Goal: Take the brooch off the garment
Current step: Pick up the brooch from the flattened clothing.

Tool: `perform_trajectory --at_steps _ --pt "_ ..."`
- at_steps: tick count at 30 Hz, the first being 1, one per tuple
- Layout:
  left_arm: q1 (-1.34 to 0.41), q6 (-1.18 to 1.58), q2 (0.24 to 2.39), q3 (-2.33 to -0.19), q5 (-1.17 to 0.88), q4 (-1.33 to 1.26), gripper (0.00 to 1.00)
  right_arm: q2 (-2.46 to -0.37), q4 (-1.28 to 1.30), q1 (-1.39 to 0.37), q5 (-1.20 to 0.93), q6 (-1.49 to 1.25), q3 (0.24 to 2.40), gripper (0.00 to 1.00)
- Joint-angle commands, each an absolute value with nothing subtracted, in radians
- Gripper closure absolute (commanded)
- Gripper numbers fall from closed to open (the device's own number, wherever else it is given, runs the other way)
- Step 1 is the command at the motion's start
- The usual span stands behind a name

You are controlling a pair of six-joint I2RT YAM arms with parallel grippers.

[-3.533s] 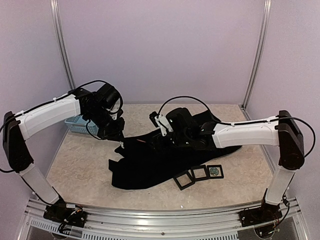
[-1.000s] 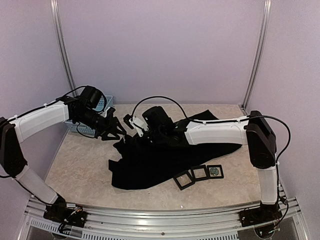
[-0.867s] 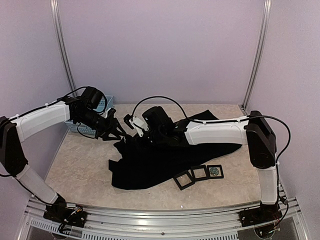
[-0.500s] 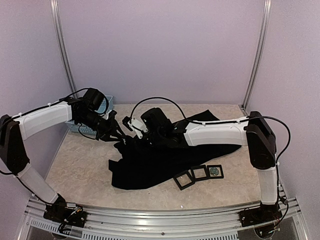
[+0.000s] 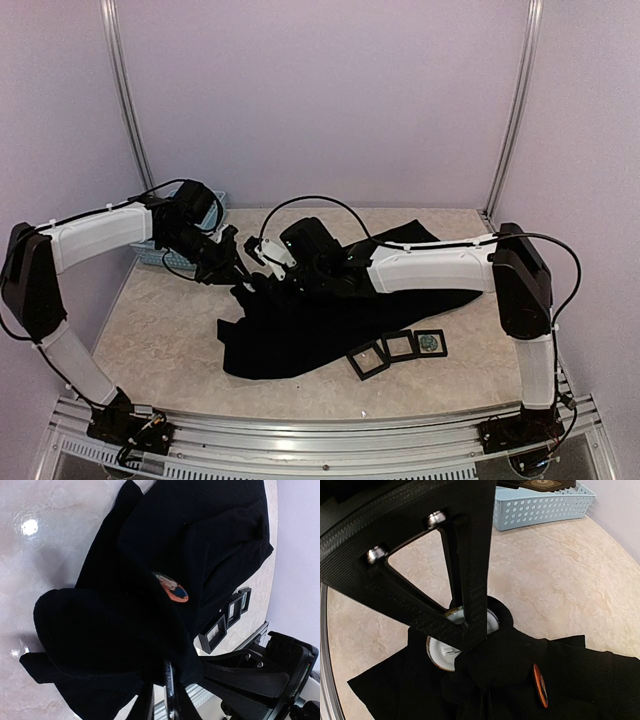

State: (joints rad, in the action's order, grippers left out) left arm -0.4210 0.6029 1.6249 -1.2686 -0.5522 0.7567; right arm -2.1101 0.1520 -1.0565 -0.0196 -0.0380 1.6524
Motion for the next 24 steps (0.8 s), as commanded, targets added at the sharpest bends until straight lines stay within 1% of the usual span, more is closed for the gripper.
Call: perform_trajectory --at_steps 1,4,5,12,16,20,24 --pt "-0.416 0.592 1.632 -1.290 -0.550 0.770 0.91 -2.112 0.179 -1.069 0.013 -0.028 1.674 1.00" --pt "-0.416 0.596 1.617 -1.282 -0.532 0.762 0.99 -2.114 0.176 -1.069 0.021 -0.044 1.674 1.00" --pt "-0.416 0.599 1.609 -1.278 -0.529 0.756 1.00 -2.114 0.174 -1.069 0.020 -0.052 1.675 1.00" --pt "-0.421 0.614 1.546 -1.233 -0.502 0.682 1.00 -2.132 0.212 -1.069 -0.020 -0.101 1.753 1.00" --pt "-0.440 0.603 1.502 -1.230 -0.410 0.667 1.00 -2.162 0.284 -1.068 -0.040 -0.136 1.840 1.00" --pt "-0.482 0.581 1.456 -1.224 -0.286 0.655 1.00 -2.193 0.335 -1.066 -0.114 -0.189 1.926 1.00" --pt "-0.507 0.583 1.417 -1.199 -0.202 0.620 1.00 -2.203 0.348 -1.061 -0.193 -0.237 1.964 1.00"
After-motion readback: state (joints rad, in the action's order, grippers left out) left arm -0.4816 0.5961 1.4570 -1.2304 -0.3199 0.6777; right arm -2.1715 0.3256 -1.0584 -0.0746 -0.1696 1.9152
